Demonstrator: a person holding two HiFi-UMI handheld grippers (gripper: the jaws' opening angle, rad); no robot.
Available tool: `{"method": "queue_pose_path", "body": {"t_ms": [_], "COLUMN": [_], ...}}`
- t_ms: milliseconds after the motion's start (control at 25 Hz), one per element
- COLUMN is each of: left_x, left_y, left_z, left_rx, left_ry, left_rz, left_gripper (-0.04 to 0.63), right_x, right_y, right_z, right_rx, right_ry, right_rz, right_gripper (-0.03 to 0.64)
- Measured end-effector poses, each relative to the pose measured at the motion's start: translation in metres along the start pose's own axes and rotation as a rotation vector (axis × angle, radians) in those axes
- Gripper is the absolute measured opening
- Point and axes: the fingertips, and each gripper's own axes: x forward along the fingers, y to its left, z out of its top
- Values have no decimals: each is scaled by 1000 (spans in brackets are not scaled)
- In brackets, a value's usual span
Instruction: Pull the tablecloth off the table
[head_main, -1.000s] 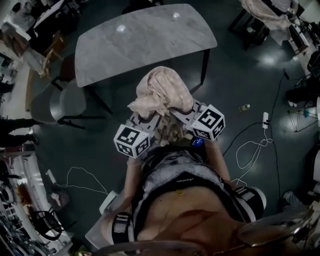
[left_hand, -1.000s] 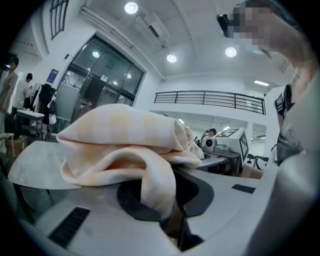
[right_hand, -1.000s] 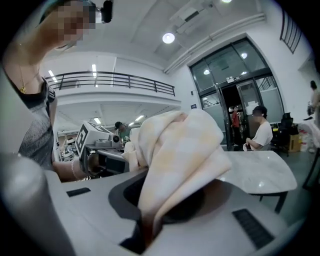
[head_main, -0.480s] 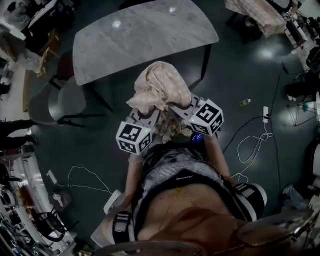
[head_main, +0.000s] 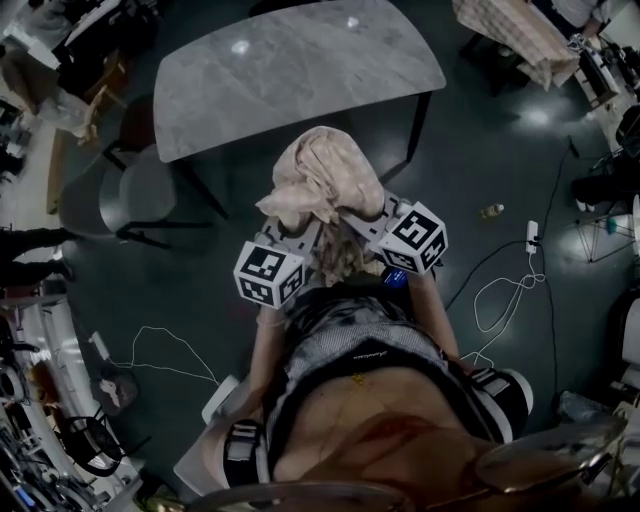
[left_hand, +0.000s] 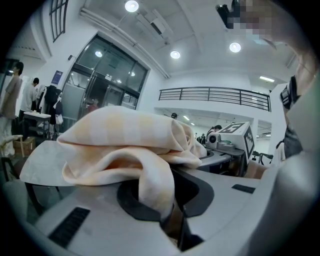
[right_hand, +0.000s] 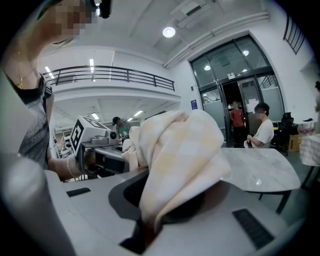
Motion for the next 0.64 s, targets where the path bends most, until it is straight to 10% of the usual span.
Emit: {"method": "queue_pose_path", "body": {"t_ms": [640], "left_x": [-8], "left_y": [-6], "left_z": [-5], "left_rx": [2], "left_ry": [7], "left_rz": [5], "left_gripper": [35], "right_x": [-3], "right_y": [11], "right_z": [-3], "right_rx": [-24], "right_ry": [18], "right_rz": [5], "right_gripper": [84]}}
